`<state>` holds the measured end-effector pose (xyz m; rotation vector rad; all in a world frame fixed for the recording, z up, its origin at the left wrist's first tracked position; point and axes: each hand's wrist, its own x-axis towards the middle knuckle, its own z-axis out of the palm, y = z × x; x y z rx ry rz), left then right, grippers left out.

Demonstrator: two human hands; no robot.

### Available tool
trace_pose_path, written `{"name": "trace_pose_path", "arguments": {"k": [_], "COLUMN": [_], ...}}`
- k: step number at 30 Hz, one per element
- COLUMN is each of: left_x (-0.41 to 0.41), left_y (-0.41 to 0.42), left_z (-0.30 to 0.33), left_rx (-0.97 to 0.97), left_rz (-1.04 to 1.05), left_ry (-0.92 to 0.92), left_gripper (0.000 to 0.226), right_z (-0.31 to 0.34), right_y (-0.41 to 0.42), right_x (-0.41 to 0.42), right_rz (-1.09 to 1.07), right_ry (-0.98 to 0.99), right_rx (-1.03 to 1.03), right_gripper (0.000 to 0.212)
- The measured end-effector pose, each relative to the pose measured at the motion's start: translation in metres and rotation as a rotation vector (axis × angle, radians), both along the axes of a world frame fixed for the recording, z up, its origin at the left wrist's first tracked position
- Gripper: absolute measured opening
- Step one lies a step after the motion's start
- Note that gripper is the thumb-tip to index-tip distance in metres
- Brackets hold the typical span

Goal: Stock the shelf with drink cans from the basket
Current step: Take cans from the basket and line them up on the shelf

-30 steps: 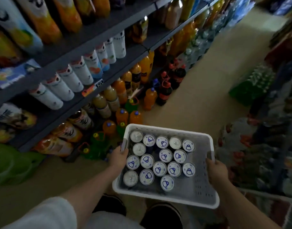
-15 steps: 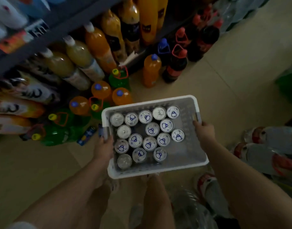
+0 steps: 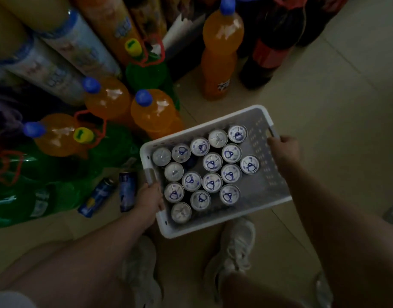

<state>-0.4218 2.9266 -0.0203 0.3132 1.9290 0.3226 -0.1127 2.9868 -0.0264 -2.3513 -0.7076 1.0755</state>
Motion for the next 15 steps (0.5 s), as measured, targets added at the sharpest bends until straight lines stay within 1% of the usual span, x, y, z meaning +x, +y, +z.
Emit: {"name": "trace_pose_path", "arguments": {"k": [1, 2, 3, 4, 7, 10, 13, 14, 15], "left_x": [-0.003, -0.003, -0.002, 0.001, 0.012, 0.017, 0.013, 0.011, 0.006], "left_y": [0.001, 0.000, -0.002, -0.001, 0.003, 0.007, 0.008, 0.011, 0.016], "left_z": [-0.009, -0.017, -0.025, -0.030, -0.044, -0.043, -0.041, -0.038, -0.035], "left_rx": [0.000, 0.010, 0.017, 0.024, 0.028, 0.029, -0.042, -0.068, -0.088], "left_rz": [0.002, 0.004, -0.002, 0.011, 0.066, 0.070, 0.022, -0.016, -0.117], "left_ry": [-0.007, -0.020, -0.031, -0.036, -0.008, -0.012, -0.034, -0.054, -0.054], "left_gripper": [0.034, 0.030, 0.021, 0.020, 0.034, 0.036, 0.032, 0.027, 0.021], "right_z": [-0.011, -0.020, -0.027, -0.033, -0.045, -0.048, -0.049, -0.049, -0.047], "right_y": [0.003, 0.007, 0.011, 0.015, 0.024, 0.024, 0.025, 0.026, 0.027], "right_x": [-0.001, -0.002, -0.004, -0.004, -0.002, -0.001, 0.000, 0.001, 0.001], "right_rz": [-0.011, -0.009, 0.004, 0.023, 0.073, 0.108, 0.152, 0.185, 0.222], "right_ry": [-0.008, -0.012, -0.015, -0.018, -0.069, -0.110, -0.126, -0.138, -0.163], "right_rx": [0.012, 0.021, 0.022, 0.029, 0.049, 0.050, 0.031, 0.017, -0.008], "right_gripper": [0.031, 0.032, 0.033, 0.033, 0.031, 0.031, 0.032, 0.033, 0.034]}}
